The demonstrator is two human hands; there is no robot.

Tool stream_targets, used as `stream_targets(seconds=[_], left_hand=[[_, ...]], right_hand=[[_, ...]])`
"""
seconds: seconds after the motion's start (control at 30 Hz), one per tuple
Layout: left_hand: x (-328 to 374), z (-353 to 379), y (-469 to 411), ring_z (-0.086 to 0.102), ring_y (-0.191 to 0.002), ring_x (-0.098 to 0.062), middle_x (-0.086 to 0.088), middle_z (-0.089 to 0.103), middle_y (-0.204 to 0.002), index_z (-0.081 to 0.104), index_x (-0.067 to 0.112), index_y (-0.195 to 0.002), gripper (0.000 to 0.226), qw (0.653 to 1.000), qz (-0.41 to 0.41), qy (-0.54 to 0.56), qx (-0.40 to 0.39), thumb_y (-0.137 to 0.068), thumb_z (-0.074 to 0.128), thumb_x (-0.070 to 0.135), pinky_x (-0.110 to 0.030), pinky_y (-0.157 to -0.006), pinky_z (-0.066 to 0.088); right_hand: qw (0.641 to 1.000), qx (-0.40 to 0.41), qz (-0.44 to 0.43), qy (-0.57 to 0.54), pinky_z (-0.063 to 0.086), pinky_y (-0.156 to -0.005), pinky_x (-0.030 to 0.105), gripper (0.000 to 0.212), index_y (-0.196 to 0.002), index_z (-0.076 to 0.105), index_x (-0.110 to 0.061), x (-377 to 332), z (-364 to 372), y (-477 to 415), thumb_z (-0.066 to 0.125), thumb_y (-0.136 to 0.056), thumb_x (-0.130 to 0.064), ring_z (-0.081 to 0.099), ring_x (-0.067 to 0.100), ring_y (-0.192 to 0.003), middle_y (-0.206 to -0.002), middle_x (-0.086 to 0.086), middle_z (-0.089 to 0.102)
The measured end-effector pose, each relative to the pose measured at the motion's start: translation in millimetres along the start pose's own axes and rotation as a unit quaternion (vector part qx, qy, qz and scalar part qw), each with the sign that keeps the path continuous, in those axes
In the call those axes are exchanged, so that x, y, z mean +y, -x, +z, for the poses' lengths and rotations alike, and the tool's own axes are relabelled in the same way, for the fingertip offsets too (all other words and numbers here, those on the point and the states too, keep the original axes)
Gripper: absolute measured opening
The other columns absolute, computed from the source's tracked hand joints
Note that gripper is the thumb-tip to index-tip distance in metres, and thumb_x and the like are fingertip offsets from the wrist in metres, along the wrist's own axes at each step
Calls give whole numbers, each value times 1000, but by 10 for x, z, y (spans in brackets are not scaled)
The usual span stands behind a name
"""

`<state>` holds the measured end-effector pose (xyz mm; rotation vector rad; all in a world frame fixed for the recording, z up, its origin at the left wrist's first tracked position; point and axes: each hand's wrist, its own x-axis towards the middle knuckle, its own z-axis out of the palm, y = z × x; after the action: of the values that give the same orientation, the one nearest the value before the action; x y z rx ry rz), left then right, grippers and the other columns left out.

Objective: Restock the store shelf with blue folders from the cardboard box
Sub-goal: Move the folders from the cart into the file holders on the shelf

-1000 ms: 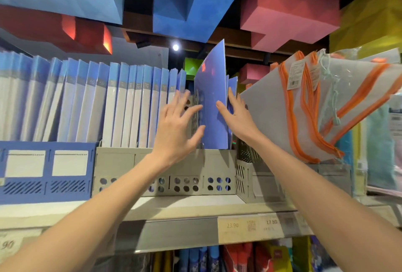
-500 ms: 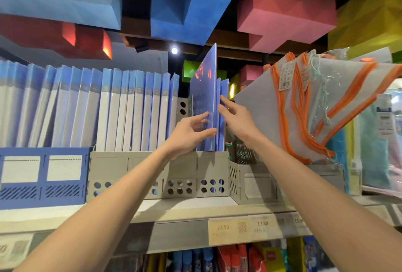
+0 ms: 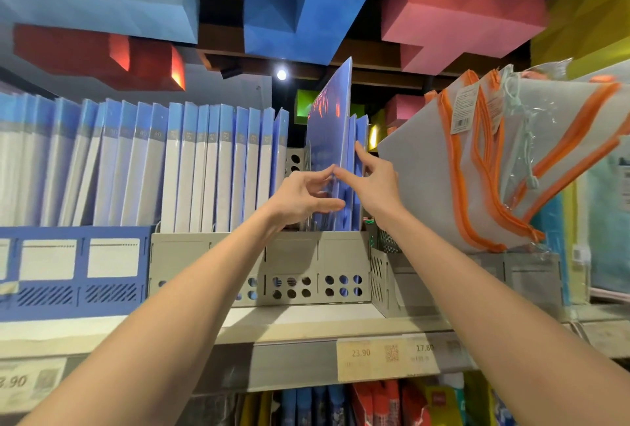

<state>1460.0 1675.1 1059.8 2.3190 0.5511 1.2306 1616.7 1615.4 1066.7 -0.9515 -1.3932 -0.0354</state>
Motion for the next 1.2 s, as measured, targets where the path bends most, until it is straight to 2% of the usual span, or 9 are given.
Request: stream_targets(seconds=[0.17, 0.33, 0.53, 0.77, 0.87, 0.97, 1.1, 1.17, 1.2], left_hand=[[-44, 32, -6, 50, -138, -16, 1, 50, -152, 44, 21, -152, 84, 1000, 0, 9, 13, -80, 86, 18, -39, -83, 63], [-16, 68, 35, 49, -139, -17, 1, 48, -153, 40, 22, -154, 84, 999, 10, -36, 16, -82, 83, 17, -9, -76, 53], [-76, 70, 164, 48, -140, -16, -3, 49, -153, 30, 27, -158, 89, 999, -26, -23, 29, -85, 80, 36, -32, -109, 46], [24, 136, 215, 49, -139, -19, -6, 48, -153, 30, 24, -159, 85, 996, -36, -58, 57, -89, 77, 31, -27, -101, 42], [63, 144, 200, 56, -132, -19, -7, 58, -145, 34, 25, -157, 78, 992, -46, -99, 71, -91, 73, 37, -28, -100, 44], [125, 164, 226, 69, -107, -17, -4, 71, -111, 34, 23, -157, 75, 983, -23, -144, 108, -94, 66, 48, -27, -95, 52], [92, 162, 229, 63, -111, -8, -3, 54, -147, 19, 24, -161, 77, 979, 16, -158, 127, -99, 61, 42, -30, -103, 46], [69, 145, 212, 60, -105, -3, 0, 53, -143, 18, 26, -161, 76, 982, 27, -153, 106, -100, 62, 36, -28, -100, 45], [61, 139, 204, 60, -118, -9, 0, 51, -148, 19, 27, -161, 77, 984, 26, -152, 90, -99, 63, 33, -30, -103, 45]], right_hand=[[1000, 10, 17, -11, 38, -111, 33, 71, -151, 42, -19, -37, 16, 16, 76, -88, -20, 41, 20, -142, -153, 0, 46], [1000, -18, 17, 17, 37, -112, 35, 75, -153, 37, -20, -88, -50, 49, 76, -88, -17, 37, 23, -144, -155, 0, 43], [997, -75, 29, 22, 35, -114, 41, 85, -157, 29, -26, -79, -119, 97, 76, -87, -13, 30, 24, -148, -161, -2, 33], [998, -57, 30, 28, 36, -113, 38, 70, -156, 31, -24, -128, -93, 83, 66, -96, -20, 32, 24, -147, -160, -1, 36], [998, -48, 20, 35, 33, -114, 36, 62, -155, 34, -23, -139, -22, 65, 62, -99, -23, 31, 22, -148, -159, -1, 36], [999, -33, 30, 9, 33, -115, 38, 53, -153, 38, -26, -124, 47, 68, 55, -103, -24, 30, 22, -148, -159, -3, 37], [1000, -7, 24, -6, 33, -115, 35, 51, -151, 41, -24, -78, 72, 110, 54, -103, -18, 32, 18, -147, -157, -5, 40], [1000, 3, 22, 14, 33, -116, 38, 53, -150, 44, -24, -25, 79, 128, 60, -100, -19, 36, 20, -145, -154, -4, 45], [999, 8, 17, 39, 34, -115, 39, 53, -150, 45, -23, 4, 82, 135, 62, -99, -20, 39, 21, -143, -151, -3, 49]])
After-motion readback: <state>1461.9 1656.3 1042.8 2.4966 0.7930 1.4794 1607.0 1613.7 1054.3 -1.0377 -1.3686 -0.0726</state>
